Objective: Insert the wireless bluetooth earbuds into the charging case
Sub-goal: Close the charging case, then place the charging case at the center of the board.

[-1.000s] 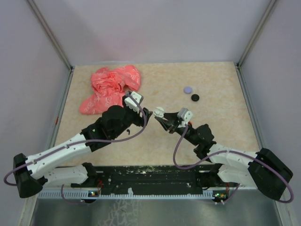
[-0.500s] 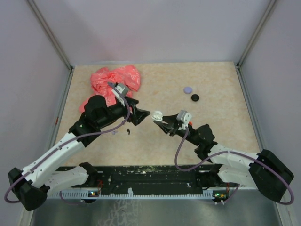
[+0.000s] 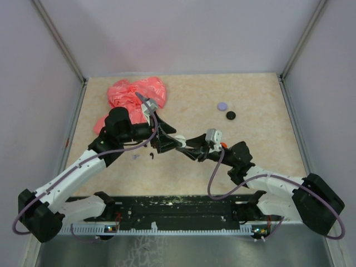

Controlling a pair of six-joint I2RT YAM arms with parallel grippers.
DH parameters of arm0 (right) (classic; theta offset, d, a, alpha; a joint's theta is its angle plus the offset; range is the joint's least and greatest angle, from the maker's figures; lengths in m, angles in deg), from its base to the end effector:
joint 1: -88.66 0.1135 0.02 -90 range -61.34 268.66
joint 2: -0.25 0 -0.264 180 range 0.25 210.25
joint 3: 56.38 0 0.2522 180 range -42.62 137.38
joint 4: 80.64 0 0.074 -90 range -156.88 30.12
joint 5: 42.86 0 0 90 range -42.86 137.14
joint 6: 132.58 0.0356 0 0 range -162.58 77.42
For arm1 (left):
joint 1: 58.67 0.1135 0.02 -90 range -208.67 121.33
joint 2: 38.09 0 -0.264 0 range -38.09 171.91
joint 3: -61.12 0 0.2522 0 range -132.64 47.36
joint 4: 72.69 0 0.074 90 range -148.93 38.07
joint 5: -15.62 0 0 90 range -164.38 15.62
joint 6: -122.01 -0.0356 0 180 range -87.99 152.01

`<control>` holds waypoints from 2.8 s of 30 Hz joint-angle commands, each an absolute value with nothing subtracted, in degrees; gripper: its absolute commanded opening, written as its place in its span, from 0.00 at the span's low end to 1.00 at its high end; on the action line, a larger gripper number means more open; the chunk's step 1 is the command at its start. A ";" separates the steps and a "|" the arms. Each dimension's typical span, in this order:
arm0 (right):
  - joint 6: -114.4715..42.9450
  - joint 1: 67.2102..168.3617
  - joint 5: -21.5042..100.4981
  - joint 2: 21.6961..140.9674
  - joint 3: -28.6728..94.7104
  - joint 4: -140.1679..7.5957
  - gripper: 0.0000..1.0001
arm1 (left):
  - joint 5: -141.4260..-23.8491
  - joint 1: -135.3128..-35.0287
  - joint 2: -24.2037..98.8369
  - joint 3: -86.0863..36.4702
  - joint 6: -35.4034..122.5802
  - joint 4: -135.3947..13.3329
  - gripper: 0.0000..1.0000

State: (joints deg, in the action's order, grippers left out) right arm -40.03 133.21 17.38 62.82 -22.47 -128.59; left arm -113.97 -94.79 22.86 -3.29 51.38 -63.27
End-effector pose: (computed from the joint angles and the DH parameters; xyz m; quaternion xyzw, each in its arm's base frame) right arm 0.1435 0.1660 0.2615 -0.3959 0.4470 0.4512 0.6632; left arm 0.1841 -0.1624 0.3490 0.3261 0.6585 -0.5159 0.4403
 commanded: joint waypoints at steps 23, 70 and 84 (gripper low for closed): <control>-25.77 128.19 17.44 67.96 -18.76 -131.77 0.00 | -117.98 -94.35 19.93 -4.80 49.37 -60.63 0.89; -11.62 108.35 34.33 79.42 -14.50 -78.85 0.26 | -57.68 -89.80 13.50 0.71 35.41 -40.82 1.00; -14.83 108.35 35.98 71.98 -11.30 -63.27 0.47 | -59.57 -88.31 13.82 0.76 36.29 -40.82 1.00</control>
